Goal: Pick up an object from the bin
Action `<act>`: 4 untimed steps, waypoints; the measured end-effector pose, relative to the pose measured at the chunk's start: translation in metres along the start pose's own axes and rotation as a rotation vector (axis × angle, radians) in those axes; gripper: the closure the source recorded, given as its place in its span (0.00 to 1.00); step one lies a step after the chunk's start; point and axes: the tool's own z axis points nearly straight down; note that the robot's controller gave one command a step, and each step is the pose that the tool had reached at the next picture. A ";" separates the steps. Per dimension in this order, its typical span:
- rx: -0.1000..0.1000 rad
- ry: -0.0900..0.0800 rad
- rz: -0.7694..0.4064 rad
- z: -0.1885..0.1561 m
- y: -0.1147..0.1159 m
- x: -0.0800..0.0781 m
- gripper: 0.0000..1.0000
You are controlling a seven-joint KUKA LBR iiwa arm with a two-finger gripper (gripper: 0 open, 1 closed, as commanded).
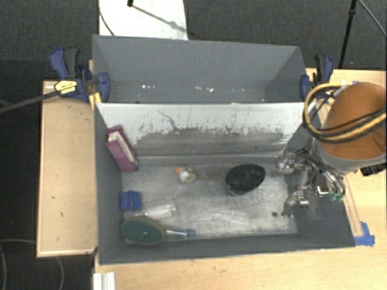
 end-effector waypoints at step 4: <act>-0.001 -0.006 -0.462 0.082 0.101 -0.016 0.00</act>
Offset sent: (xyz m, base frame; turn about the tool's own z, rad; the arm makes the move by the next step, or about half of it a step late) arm 0.0605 0.0074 -0.0990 -0.1921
